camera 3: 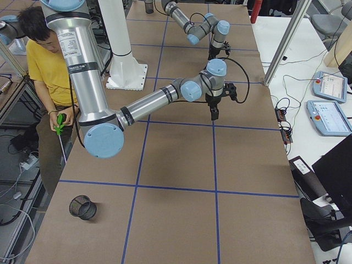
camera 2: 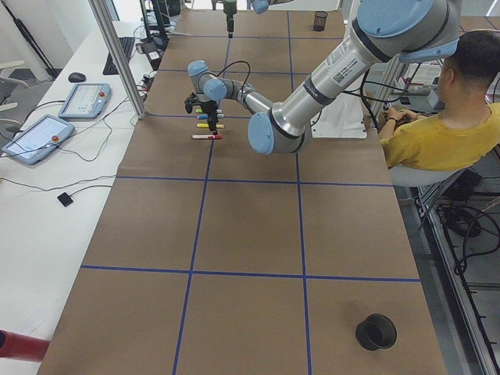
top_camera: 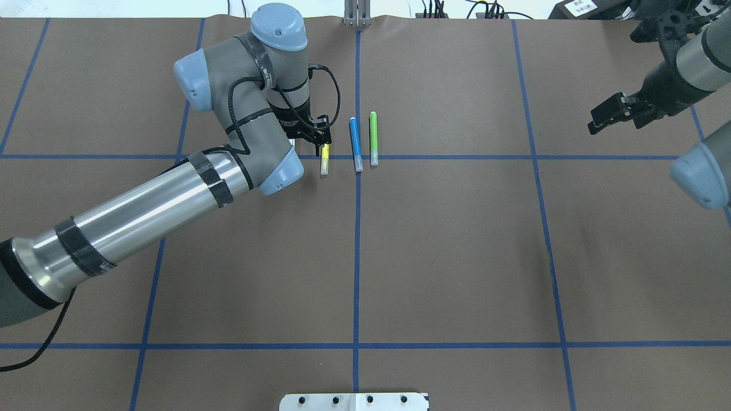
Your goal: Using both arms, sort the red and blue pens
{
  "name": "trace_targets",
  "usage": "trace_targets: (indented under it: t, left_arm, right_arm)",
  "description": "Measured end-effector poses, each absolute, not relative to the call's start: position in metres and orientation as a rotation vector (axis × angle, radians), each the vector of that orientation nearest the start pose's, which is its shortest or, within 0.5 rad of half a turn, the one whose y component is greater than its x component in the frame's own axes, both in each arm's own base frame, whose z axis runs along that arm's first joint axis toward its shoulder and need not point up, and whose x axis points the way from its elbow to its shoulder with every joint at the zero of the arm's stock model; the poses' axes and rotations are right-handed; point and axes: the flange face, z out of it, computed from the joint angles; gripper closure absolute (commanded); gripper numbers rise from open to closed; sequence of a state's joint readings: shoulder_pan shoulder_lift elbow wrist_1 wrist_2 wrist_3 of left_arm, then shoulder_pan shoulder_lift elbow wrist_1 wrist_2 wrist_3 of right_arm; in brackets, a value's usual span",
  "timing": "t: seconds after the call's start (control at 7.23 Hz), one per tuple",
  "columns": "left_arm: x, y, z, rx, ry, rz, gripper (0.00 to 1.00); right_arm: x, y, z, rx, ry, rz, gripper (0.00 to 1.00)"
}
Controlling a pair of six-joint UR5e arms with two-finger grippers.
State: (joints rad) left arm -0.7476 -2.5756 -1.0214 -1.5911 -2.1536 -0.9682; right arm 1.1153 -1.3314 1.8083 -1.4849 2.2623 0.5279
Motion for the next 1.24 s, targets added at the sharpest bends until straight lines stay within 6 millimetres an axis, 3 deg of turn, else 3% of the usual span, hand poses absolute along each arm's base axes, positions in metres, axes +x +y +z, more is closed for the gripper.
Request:
trace_targets:
  t: [0.14, 0.28, 0.41, 0.55, 1.24]
  left_arm:
    - [0.567, -0.632, 0.253, -0.162, 0.701, 0.037, 0.01]
    - [0.569, -0.635, 0.262, -0.168, 0.69, 0.066, 0.14]
    - [0.57, -0.637, 0.267, -0.17, 0.685, 0.085, 0.45]
    - [0.571, -0.637, 0.268, -0.176, 0.688, 0.094, 0.51]
    - [0.572, -0.631, 0.263, -0.232, 0.724, 0.108, 0.53]
  right_arm:
    - [-0.19, -0.547, 0.407, 0.158, -0.846, -0.126, 0.01]
    - [-0.19, -0.547, 0.408, 0.158, -0.846, -0.126, 0.01]
    - [-0.19, -0.547, 0.408, 0.158, -0.845, -0.126, 0.01]
    - [-0.19, -0.547, 0.408, 0.158, -0.845, -0.126, 0.01]
    - [-0.191, -0.547, 0.41, 0.161, -0.834, -0.124, 0.01]
